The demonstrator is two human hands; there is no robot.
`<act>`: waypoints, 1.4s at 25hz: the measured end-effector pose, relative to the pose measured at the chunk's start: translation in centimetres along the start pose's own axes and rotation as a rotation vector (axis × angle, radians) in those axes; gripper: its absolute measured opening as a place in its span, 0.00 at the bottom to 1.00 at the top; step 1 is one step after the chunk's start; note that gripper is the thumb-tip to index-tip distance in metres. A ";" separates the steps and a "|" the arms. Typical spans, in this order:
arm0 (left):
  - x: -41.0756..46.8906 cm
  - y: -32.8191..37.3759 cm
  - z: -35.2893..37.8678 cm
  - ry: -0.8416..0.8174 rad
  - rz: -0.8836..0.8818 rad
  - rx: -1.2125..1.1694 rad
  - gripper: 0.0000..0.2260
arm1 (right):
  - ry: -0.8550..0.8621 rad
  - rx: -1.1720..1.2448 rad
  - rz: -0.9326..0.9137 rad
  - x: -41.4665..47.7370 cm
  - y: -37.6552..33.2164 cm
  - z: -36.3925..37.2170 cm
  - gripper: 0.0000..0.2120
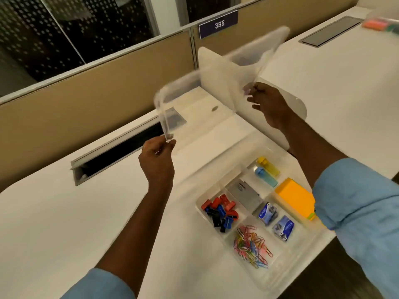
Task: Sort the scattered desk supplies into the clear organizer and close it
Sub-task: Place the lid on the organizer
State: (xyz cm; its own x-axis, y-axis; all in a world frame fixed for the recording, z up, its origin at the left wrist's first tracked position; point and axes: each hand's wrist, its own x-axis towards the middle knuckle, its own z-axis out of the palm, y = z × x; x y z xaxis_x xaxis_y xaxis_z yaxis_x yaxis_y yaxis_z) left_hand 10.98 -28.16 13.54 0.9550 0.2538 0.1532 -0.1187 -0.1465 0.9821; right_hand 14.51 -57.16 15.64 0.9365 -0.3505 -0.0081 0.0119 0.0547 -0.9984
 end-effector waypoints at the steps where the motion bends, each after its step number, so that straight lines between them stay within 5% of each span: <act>1: -1.1 0.3 -0.2 -0.014 0.066 0.024 0.08 | -0.051 0.051 0.033 -1.0 -0.2 -1.1 0.09; 4: -4.5 0.3 -0.9 -0.050 0.199 0.136 0.10 | -0.120 -0.041 0.168 -3.8 0.0 -4.7 0.18; 7: -7.9 -0.3 -1.7 -0.072 0.204 0.193 0.11 | -0.358 0.303 0.214 -8.0 0.5 -6.4 0.18; 10: -11.1 -0.8 -2.6 -0.165 0.009 0.057 0.14 | -0.216 0.339 0.164 -11.1 2.0 -8.3 0.17; 14: -13.5 -0.9 -3.6 -0.262 -0.234 -0.103 0.17 | -0.363 0.546 0.328 -13.5 3.4 -9.9 0.18; 20: -17.2 -1.0 -2.7 -0.370 -0.465 -0.076 0.09 | -0.268 -0.328 0.372 -13.8 4.1 -11.5 0.18; 26: -18.0 -2.9 -1.0 -0.340 -0.669 0.088 0.22 | -0.073 -0.496 0.318 -13.2 6.2 -9.8 0.16; 31: -17.4 -3.4 -0.5 -0.351 -0.462 0.474 0.23 | 0.032 -0.522 0.340 -13.7 7.6 -8.6 0.17; 35: -16.8 -3.6 -0.4 -0.345 -0.451 0.554 0.19 | 0.067 -0.547 0.363 -14.1 8.1 -8.0 0.16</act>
State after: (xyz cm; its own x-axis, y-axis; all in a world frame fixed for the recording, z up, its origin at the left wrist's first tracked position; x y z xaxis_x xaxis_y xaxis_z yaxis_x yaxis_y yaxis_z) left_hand -4.74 -31.55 7.46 0.9199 0.1045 -0.3779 0.3655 -0.5777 0.7299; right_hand -1.43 -59.29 7.23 0.8235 -0.4575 -0.3353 -0.4968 -0.2965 -0.8156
